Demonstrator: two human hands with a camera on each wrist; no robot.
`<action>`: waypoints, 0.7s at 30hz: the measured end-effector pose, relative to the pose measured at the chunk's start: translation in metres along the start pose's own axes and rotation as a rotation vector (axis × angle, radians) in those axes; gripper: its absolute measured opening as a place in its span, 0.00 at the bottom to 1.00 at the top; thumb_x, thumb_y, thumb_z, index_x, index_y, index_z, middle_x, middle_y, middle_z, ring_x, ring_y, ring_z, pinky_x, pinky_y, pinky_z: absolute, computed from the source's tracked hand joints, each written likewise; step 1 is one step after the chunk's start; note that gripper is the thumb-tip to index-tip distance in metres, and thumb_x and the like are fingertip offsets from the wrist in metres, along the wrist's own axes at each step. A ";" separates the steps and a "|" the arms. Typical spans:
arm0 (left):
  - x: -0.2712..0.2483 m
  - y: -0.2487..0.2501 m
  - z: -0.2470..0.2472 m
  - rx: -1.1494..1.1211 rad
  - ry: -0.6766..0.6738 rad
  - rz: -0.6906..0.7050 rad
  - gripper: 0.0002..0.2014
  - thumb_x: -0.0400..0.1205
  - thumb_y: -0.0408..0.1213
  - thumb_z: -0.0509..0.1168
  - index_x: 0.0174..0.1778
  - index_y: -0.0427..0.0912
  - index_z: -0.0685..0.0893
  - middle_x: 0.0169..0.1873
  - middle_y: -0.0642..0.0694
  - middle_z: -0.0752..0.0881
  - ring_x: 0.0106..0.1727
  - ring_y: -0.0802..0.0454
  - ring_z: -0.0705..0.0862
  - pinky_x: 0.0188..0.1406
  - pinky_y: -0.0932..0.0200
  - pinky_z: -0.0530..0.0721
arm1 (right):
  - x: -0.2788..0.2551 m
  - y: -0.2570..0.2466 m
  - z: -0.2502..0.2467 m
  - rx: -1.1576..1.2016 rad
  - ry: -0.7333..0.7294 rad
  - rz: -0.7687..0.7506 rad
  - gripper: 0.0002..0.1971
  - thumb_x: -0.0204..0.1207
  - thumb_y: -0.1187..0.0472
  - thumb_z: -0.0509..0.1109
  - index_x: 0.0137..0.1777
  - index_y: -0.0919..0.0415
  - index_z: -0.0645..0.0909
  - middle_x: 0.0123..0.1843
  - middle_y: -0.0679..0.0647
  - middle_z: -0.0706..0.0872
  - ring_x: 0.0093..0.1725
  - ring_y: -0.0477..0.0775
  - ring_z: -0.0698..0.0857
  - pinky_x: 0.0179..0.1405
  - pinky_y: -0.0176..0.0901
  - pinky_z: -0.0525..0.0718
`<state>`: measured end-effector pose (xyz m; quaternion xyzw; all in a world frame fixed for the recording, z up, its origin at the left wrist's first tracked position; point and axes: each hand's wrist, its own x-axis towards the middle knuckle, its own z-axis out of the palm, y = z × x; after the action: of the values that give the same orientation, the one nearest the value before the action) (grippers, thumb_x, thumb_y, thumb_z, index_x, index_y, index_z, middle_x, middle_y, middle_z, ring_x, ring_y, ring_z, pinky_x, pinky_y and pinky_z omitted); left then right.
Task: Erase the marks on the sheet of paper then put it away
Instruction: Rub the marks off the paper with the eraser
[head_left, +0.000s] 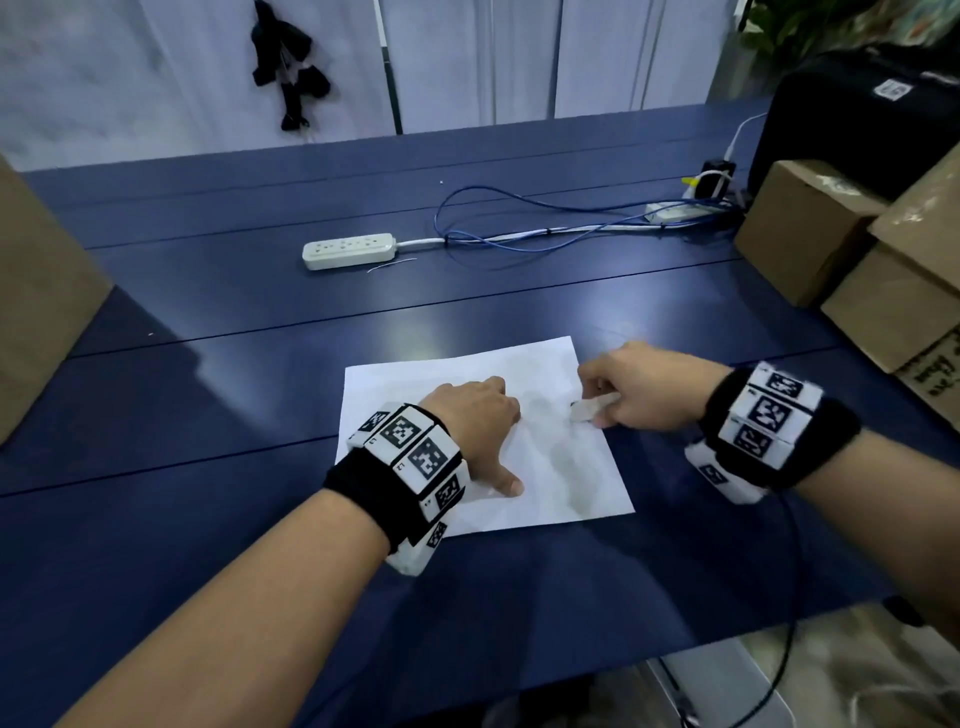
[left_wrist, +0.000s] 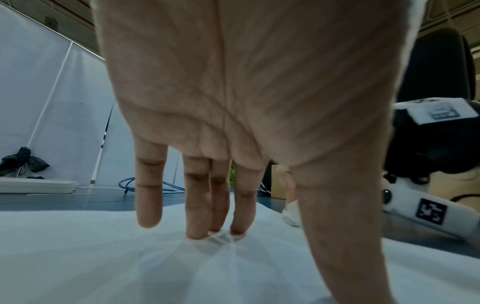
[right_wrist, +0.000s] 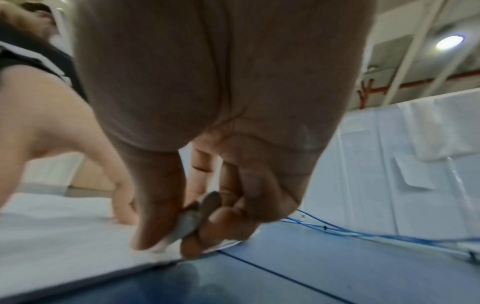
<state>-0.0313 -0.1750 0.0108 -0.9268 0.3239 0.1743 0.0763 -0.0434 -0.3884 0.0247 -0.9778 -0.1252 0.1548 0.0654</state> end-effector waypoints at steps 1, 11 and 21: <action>0.001 -0.001 0.001 0.000 0.002 0.000 0.36 0.70 0.64 0.73 0.69 0.47 0.77 0.61 0.49 0.75 0.58 0.47 0.80 0.49 0.54 0.73 | -0.008 -0.002 0.001 0.008 -0.047 -0.033 0.09 0.71 0.54 0.74 0.40 0.47 0.75 0.39 0.43 0.81 0.44 0.51 0.80 0.42 0.46 0.81; -0.001 0.001 0.000 0.010 -0.010 -0.008 0.35 0.70 0.63 0.74 0.67 0.46 0.79 0.61 0.47 0.75 0.58 0.45 0.80 0.51 0.51 0.78 | 0.000 -0.004 0.000 0.000 0.010 -0.003 0.09 0.72 0.54 0.75 0.49 0.50 0.81 0.37 0.39 0.76 0.54 0.52 0.78 0.49 0.46 0.80; -0.001 0.003 0.000 -0.039 -0.011 -0.045 0.37 0.68 0.60 0.78 0.68 0.44 0.79 0.62 0.47 0.75 0.59 0.45 0.80 0.56 0.49 0.81 | -0.033 -0.015 0.014 0.107 -0.121 -0.077 0.10 0.66 0.55 0.79 0.44 0.47 0.82 0.39 0.45 0.84 0.41 0.49 0.82 0.42 0.46 0.81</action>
<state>-0.0342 -0.1768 0.0109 -0.9342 0.2989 0.1842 0.0638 -0.0817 -0.3815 0.0230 -0.9562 -0.1580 0.2173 0.1160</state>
